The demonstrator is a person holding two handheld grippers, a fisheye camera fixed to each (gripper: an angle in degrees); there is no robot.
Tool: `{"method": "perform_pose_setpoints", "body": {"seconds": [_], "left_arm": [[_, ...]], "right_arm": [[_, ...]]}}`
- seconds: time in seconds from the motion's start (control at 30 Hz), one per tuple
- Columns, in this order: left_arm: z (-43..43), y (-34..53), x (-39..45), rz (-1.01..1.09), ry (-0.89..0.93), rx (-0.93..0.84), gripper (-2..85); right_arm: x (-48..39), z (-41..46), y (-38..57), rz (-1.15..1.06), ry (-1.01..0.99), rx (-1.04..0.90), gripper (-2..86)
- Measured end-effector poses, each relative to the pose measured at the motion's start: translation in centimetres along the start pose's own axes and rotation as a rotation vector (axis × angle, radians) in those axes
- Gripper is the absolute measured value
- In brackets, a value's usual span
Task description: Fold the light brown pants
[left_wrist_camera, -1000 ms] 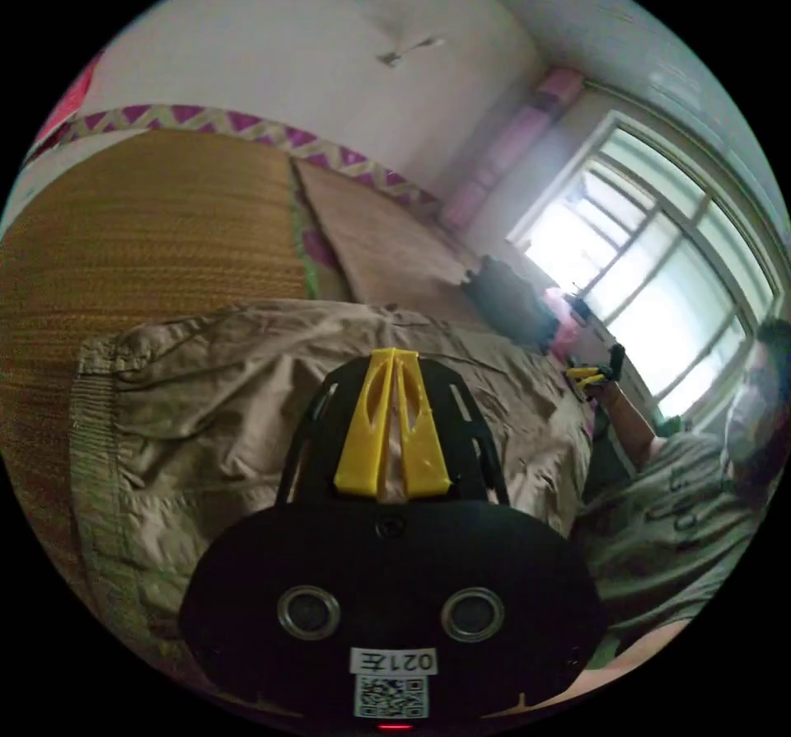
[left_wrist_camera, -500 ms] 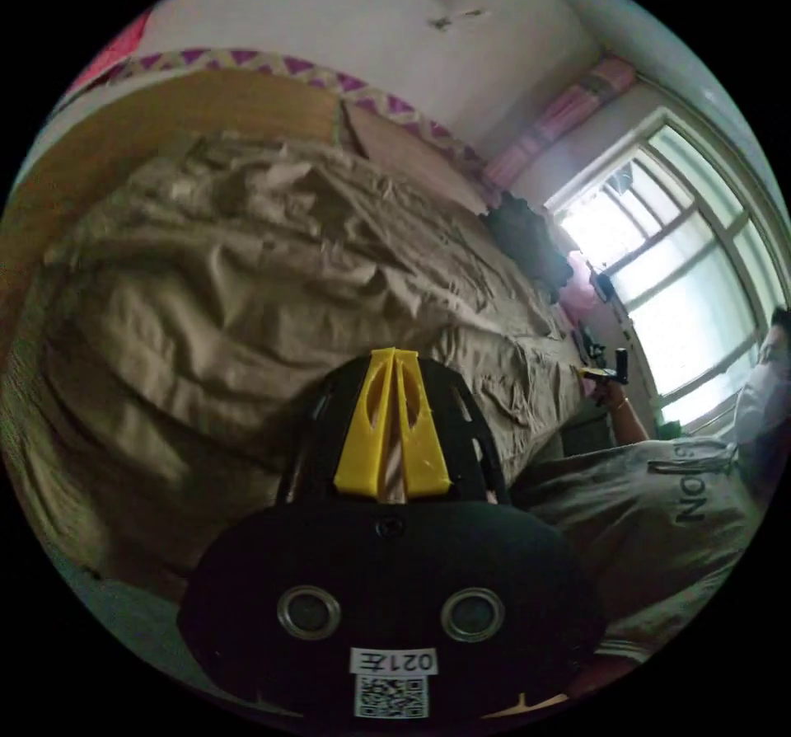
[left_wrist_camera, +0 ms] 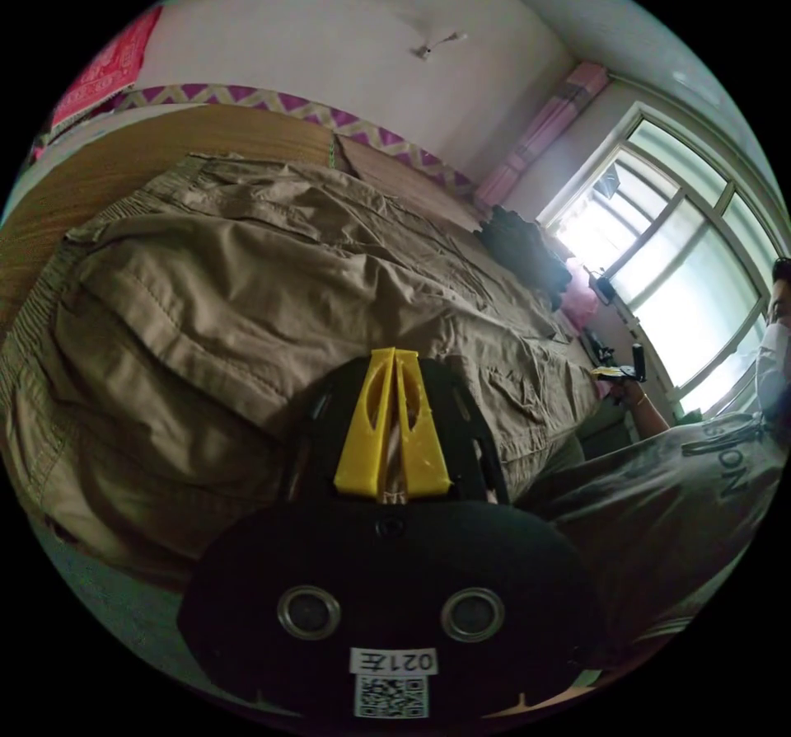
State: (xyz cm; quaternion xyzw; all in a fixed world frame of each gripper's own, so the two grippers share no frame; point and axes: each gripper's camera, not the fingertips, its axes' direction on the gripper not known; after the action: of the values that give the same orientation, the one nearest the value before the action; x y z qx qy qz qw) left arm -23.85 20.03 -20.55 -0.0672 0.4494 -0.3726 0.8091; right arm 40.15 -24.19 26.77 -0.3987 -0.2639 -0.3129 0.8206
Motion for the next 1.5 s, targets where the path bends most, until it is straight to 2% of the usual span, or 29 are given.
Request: {"method": "perform_pose_setpoints", "body": {"seconds": [0.17, 0.37, 0.47, 0.6, 0.63, 0.73, 0.83, 0.97, 1.0, 1.03, 1.17, 1.23, 1.33, 1.5], "left_arm": [[-1.4, 1.1, 1.1, 0.003, -0.015, -0.01, -0.9], [-1.7, 1.5, 3.5, -0.03, -0.082, -0.059, -0.9], [-1.8, 2.1, 4.8, -0.028, -0.171, -0.079, -0.9], [-3.2, 3.8, 5.5, 0.011, -0.234, -0.055, -0.9], [-3.8, 4.0, 5.4, 0.008, -0.228, -0.052, -0.9], [-5.5, 4.4, 4.7, -0.019, -0.19, -0.048, -0.9], [-7.6, 4.9, 3.7, -0.063, -0.149, -0.02, -0.9], [-11.3, 5.9, 2.6, -0.096, -0.078, 0.097, -0.9], [-12.9, 6.5, 2.4, -0.104, -0.032, 0.157, -0.9], [-14.6, 7.2, 2.1, -0.12, 0.015, 0.215, -0.9], [-20.0, 10.5, 1.6, -0.214, -0.017, 0.357, -0.5], [-24.2, 13.9, 0.9, -0.333, -0.134, 0.483, 0.5], [-28.1, 17.1, -1.0, -0.493, -0.175, 0.535, 7.9], [-30.7, 18.8, -5.1, -0.639, -0.129, 0.571, 11.1]], "right_arm": [[0.9, -2.6, 0.1, 0.03, -0.073, 0.136, -0.9], [1.1, -5.4, -4.8, 0.001, 0.062, 0.131, -0.9], [2.1, -4.9, -7.3, -0.013, 0.088, 0.086, -0.7], [4.0, 1.1, -7.7, 0.008, 0.08, -0.144, 0.5], [4.5, 0.6, -6.8, 0.054, 0.058, -0.042, 1.6], [4.5, -0.8, -4.6, 0.148, 0.111, 0.049, 5.6], [0.7, -2.3, -2.7, 0.086, 0.104, 0.161, 5.2], [-4.8, -0.2, -1.3, -0.032, 0.12, 0.12, 0.4], [-5.6, 1.5, -0.9, -0.019, 0.188, 0.051, 0.1], [-6.2, 2.5, 0.1, -0.022, 0.251, 0.064, -0.1], [-7.0, 1.0, 3.2, 0.128, 0.335, 0.134, -0.3], [-8.1, -2.4, 7.0, 0.257, 0.264, 0.359, 0.1], [-7.9, -4.4, 12.3, 0.475, 0.14, 0.482, 2.4], [-5.9, -4.3, 20.3, 0.801, -0.02, 0.6, 6.3]]}}
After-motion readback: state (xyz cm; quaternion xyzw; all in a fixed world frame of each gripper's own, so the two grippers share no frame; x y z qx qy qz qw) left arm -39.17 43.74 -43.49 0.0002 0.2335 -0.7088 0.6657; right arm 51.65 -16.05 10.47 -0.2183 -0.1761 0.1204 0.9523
